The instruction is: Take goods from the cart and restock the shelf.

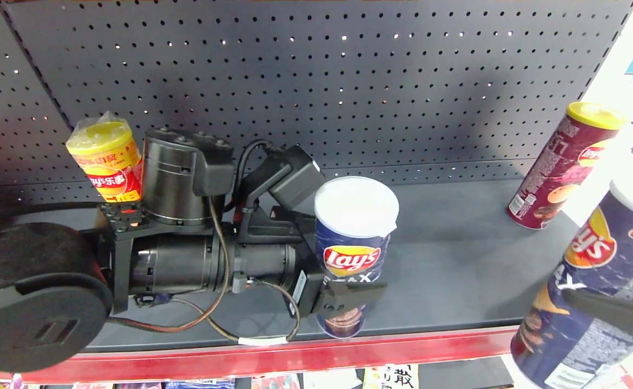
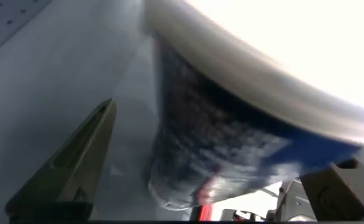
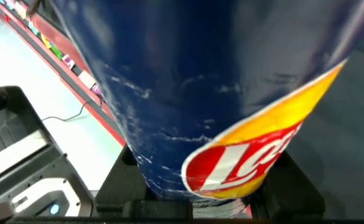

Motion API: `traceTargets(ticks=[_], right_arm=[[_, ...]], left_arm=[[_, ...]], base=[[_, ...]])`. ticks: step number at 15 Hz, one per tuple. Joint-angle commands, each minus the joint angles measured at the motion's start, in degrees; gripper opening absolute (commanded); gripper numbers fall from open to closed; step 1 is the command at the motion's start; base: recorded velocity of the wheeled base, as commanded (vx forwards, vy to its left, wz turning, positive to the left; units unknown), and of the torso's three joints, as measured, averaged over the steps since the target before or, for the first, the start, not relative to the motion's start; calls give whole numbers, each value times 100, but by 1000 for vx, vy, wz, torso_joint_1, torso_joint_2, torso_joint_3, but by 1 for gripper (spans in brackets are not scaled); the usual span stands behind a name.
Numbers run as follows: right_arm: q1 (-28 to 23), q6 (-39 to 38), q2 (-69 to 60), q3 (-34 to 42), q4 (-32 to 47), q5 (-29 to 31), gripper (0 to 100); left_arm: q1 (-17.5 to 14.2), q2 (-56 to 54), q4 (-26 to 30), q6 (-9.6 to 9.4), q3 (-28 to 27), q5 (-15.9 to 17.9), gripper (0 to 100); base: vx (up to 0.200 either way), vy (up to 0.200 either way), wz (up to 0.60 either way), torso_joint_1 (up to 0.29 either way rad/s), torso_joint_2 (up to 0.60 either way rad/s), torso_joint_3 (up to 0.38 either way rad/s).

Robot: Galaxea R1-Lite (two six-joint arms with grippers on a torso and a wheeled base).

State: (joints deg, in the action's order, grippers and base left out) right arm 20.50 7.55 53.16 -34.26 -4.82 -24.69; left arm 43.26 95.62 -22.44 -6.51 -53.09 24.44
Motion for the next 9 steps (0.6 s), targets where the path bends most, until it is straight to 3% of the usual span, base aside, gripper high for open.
traceTargets(ticks=[1, 5, 9], right_arm=[[15, 10, 713, -503, -11, -10, 0], [68, 1, 2190, -1338, -784, -19, 0], [305, 10, 3095, -2015, -907, -19, 0]], left_arm=[[-2, -88, -15, 1, 80, -80, 100], [-11, -641, 3, 45, 747, -300, 100], [-37, -1054, 21, 36, 1257, -361, 100]], base=[[0, 0, 0, 0, 0, 0], [0, 0, 0, 0, 0, 0], [0, 0, 0, 0, 0, 0]])
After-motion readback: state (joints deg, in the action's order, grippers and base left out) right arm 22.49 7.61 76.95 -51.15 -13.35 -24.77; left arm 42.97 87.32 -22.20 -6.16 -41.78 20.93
